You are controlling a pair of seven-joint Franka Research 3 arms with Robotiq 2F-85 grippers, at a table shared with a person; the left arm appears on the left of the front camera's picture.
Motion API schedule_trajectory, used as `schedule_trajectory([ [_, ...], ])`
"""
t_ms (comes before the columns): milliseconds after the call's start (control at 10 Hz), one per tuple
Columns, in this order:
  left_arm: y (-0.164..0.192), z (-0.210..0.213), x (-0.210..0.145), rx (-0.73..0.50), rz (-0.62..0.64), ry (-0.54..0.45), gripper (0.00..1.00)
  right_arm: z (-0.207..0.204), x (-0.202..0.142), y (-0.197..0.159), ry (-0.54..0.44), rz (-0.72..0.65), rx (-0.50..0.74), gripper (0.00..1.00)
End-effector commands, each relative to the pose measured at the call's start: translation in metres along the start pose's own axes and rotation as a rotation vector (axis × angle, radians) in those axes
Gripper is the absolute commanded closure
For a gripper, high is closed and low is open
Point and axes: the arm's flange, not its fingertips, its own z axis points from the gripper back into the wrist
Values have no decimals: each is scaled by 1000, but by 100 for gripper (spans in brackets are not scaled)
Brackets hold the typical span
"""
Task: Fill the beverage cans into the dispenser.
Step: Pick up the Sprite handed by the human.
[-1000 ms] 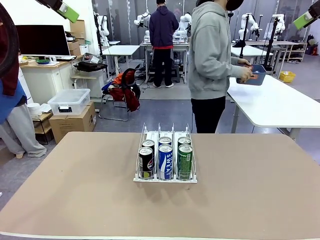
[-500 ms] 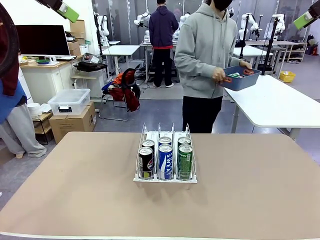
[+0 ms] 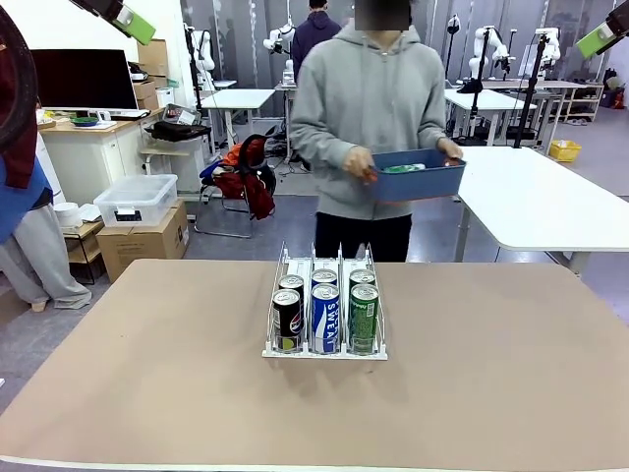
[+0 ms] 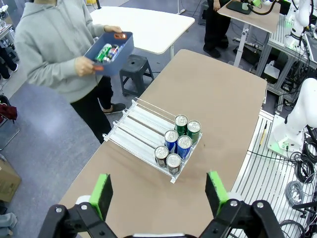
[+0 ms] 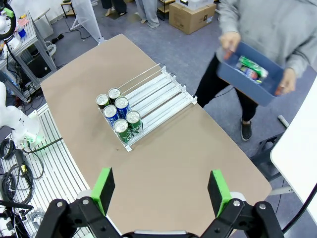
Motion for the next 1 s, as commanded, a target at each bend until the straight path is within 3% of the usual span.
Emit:
schedule_trajectory([
  [0,1,1,0,8,2,0,0,-1,-1,0,4,0,6,0],
  [900,1,1,0,8,2,0,0,-1,-1,0,4,0,6,0],
])
